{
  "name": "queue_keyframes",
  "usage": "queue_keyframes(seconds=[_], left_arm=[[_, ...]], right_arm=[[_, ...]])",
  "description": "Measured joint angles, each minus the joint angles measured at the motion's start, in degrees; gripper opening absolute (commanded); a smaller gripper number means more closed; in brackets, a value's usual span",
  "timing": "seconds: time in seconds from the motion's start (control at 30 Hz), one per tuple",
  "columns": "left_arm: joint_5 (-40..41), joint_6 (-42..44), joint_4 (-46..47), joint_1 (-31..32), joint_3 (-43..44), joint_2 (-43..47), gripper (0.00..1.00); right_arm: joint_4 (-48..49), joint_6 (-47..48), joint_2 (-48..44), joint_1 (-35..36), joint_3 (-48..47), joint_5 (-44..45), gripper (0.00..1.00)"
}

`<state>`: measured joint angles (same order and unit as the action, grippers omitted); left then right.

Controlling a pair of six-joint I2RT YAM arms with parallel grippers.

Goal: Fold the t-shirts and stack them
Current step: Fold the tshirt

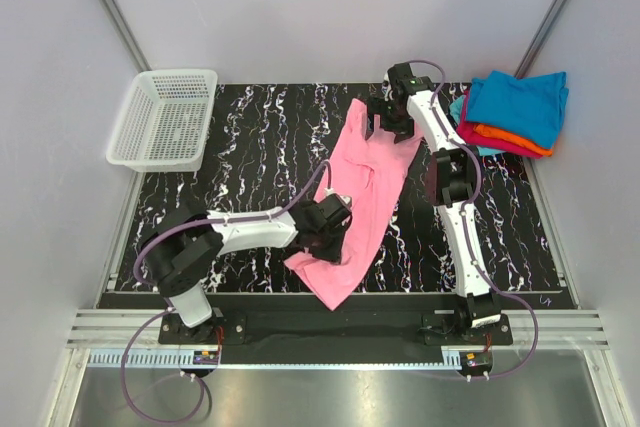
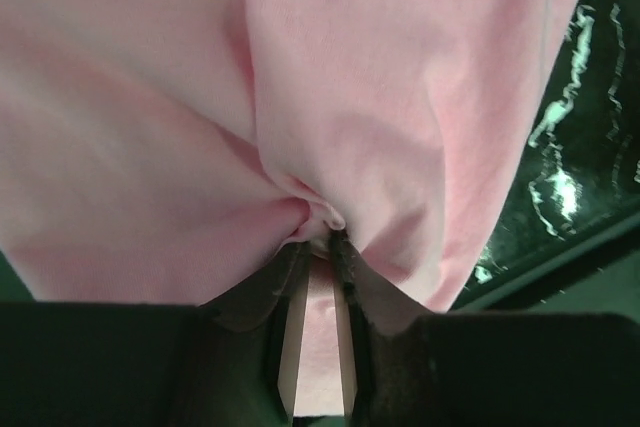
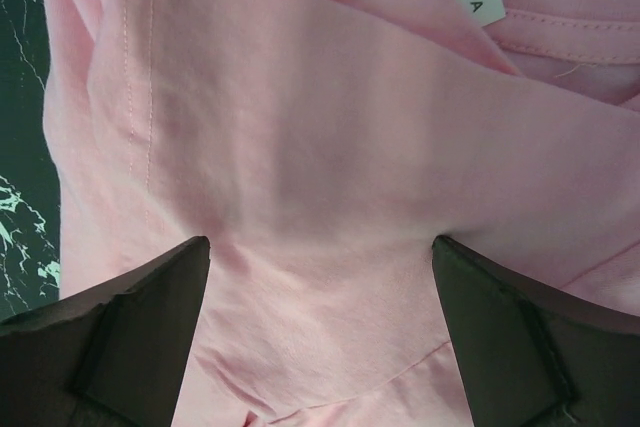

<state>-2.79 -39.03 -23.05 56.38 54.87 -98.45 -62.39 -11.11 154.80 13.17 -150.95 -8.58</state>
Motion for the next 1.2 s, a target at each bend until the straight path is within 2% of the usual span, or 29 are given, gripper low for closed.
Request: queue_keyframes(seconds=[0.2,0.33,0.43,0.63,0.77,0.9,1.07,1.2], left_arm=[[-2.08,-3.8,1.4,1.14,-2.32,2.73,0.23],[0.09,-4.85,-3.45,2.14,-4.52,6.75,0.24],[2.56,-4.81,-9.07,2.51,-5.07,10.64,0.25],[7.96,-4.04,-13.68,2.54,-2.27,18.21,0.31],[11.17,-2.21,-14.73,1.33,5.22,17.59,0.31],[10.71,0.24,-14.19,-4.22,17.38,9.81,0.28],[3.98,1.73,-9.07,-14.69,28.98,-3.26,0.28],[-2.34,2.4,-5.11,-20.76,36.33,-14.16,0.27]], right_arm=[[0.68,0.24,-0.44,0.11,0.48,0.15,1.0],[2.4,0.63,-2.99,0.72,4.0,2.6,1.0],[4.17,0.98,-6.93,1.44,8.07,4.7,1.0],[8.61,0.85,-21.33,2.86,17.16,8.15,1.0],[14.03,-1.33,-36.89,3.63,32.7,8.55,1.0],[21.27,-5.14,-53.27,5.81,56.96,8.39,0.99],[24.74,-10.14,-65.11,10.27,81.5,7.13,1.0],[25.7,-13.6,-73.99,11.91,93.29,4.42,1.0]])
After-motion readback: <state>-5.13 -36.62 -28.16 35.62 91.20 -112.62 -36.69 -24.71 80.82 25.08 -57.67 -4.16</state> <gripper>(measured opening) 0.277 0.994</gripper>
